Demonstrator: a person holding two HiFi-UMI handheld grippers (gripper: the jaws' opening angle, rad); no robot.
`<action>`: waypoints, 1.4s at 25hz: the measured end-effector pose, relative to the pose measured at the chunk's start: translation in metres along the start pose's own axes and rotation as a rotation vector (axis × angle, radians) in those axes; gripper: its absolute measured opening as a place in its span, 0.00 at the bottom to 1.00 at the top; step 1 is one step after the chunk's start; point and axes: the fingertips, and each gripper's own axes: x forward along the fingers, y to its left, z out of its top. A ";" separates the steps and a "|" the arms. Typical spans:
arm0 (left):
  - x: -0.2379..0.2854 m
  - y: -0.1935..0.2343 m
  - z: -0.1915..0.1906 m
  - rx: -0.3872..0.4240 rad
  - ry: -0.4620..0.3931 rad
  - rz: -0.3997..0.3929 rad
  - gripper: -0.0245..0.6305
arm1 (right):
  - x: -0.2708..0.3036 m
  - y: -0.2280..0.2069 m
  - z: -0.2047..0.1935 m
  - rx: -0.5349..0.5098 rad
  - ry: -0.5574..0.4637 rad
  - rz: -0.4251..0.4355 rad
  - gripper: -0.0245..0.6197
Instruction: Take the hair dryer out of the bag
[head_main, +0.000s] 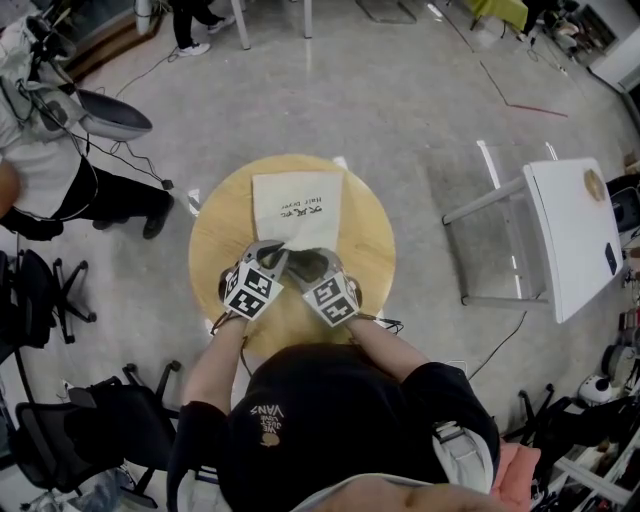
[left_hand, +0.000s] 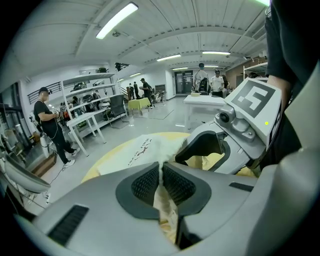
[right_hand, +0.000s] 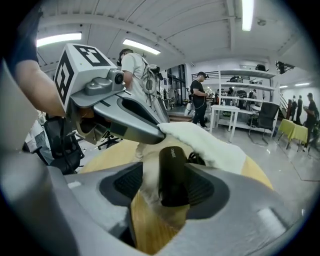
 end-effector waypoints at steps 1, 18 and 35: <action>0.000 0.000 -0.001 -0.002 0.001 0.003 0.08 | 0.001 0.000 0.000 -0.007 0.001 -0.002 0.45; 0.012 0.009 -0.004 -0.014 0.024 0.017 0.08 | 0.034 -0.016 -0.018 -0.149 0.241 0.024 0.58; 0.020 0.018 -0.003 -0.025 0.000 0.016 0.08 | 0.056 -0.023 -0.042 -0.125 0.575 0.042 0.59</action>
